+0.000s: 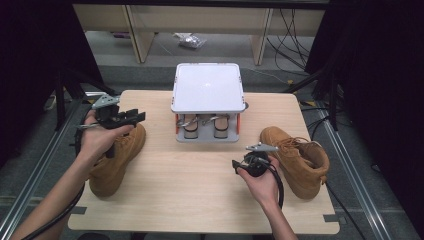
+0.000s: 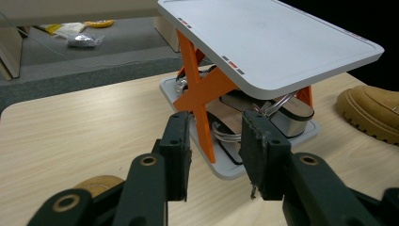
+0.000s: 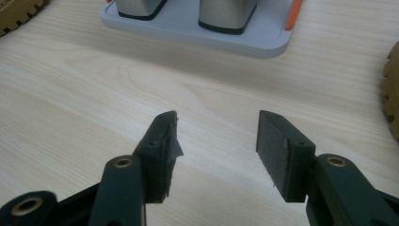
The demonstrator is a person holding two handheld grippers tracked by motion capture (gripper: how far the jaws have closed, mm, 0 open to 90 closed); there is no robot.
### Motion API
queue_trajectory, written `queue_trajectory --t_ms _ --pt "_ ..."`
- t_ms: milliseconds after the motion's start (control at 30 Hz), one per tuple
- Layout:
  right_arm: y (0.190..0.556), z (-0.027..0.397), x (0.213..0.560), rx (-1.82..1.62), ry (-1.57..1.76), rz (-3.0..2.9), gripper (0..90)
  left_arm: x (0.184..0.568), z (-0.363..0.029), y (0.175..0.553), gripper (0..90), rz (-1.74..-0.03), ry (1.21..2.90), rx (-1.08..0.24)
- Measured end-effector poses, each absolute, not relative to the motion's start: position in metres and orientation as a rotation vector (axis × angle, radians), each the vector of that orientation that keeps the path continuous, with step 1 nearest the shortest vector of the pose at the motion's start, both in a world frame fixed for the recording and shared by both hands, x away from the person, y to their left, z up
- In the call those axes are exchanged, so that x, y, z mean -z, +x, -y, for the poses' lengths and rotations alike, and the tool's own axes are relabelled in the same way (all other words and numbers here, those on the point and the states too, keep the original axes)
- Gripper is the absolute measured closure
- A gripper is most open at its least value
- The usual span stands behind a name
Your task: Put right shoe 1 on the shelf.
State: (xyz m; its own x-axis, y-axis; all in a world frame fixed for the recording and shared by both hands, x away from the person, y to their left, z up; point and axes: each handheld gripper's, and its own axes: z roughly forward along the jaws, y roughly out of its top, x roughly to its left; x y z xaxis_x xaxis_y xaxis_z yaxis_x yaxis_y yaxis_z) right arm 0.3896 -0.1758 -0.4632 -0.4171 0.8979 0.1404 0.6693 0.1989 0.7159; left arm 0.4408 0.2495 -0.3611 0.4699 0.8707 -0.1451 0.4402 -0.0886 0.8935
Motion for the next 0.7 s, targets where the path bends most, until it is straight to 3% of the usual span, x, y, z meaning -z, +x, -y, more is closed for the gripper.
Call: queue_trajectory --t_ms 700 --pt "0.372 0.187 0.47 -1.062 1.502 -2.124 47.5 0.366 -0.303 0.408 60.1 -1.239 1.672 -0.574"
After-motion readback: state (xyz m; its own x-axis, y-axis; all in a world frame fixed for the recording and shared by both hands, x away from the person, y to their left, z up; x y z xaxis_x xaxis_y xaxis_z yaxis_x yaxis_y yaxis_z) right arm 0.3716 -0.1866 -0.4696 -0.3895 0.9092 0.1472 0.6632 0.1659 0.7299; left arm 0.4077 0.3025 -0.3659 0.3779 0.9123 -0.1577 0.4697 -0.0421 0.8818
